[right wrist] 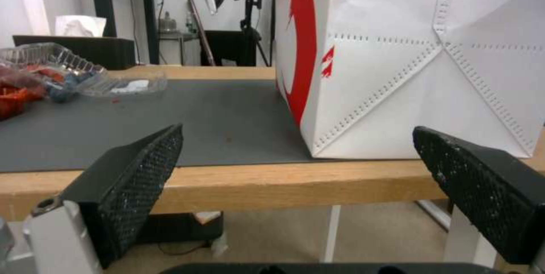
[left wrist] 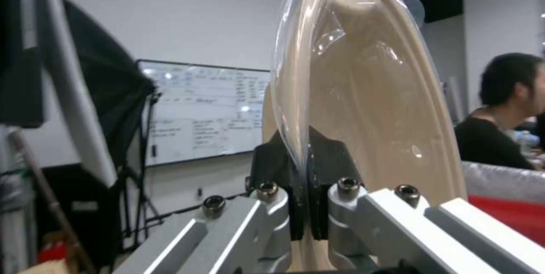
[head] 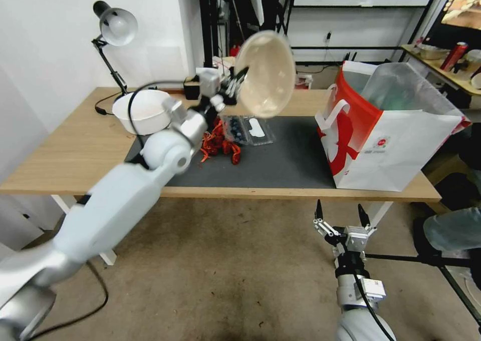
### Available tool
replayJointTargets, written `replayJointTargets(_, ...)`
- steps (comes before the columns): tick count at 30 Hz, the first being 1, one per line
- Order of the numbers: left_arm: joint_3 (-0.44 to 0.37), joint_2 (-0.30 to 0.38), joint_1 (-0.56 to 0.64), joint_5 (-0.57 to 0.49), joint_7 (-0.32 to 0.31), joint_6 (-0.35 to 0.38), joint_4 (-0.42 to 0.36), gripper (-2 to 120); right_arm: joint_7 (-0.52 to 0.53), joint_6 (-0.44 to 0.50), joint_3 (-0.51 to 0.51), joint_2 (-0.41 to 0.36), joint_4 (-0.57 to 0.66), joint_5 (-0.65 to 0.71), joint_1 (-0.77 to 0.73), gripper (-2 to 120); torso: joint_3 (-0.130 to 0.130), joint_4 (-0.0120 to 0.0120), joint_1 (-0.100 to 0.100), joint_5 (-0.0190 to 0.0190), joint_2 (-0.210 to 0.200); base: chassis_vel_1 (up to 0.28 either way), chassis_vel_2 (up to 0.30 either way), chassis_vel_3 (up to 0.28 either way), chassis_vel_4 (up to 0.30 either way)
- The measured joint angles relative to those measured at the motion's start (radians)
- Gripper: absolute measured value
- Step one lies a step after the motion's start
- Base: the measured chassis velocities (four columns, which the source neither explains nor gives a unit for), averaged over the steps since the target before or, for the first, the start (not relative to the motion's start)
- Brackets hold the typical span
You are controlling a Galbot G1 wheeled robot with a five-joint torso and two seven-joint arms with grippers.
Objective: Pick up the trash from the table and place it into the takeout bag.
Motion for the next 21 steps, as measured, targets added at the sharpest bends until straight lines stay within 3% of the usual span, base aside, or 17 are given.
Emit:
replayJointTargets(3, 0.097, -0.054, -0.093, -0.01, 0.0, -0.005, 0.057, 1, 0.002, 0.0, 0.007, -0.001, 0.0, 0.004, -0.003, 100, 0.0, 0.0001, 0.0, -0.0003, 0.0, 0.0, 0.0, 0.0, 0.0)
replayJointTargets(7, 0.16, -0.135, -0.166, -0.018, -0.005, -0.007, 0.107, 1, 0.006, 0.002, 0.017, 0.001, -0.002, 0.005, -0.006, 100, 0.0, -0.0003, 0.0, -0.0001, 0.0, 0.0, 0.0, 0.0, 0.0)
replayJointTargets(18, 0.239, -0.315, -0.345, -0.024, -0.005, -0.022, 0.293, 1, 0.008, 0.005, 0.018, 0.007, -0.003, 0.007, 0.0, 100, 0.0, 0.0, 0.0, -0.0001, 0.0, 0.0, 0.0, 0.0, 0.0)
replayJointTargets(21, 0.255, -0.339, -0.357, -0.024, -0.005, -0.025, 0.311, 1, 0.009, 0.006, 0.018, 0.008, -0.003, 0.008, 0.001, 100, 0.0, 0.0, 0.0, -0.0002, 0.0, 0.0, 0.0, 0.0, 0.0)
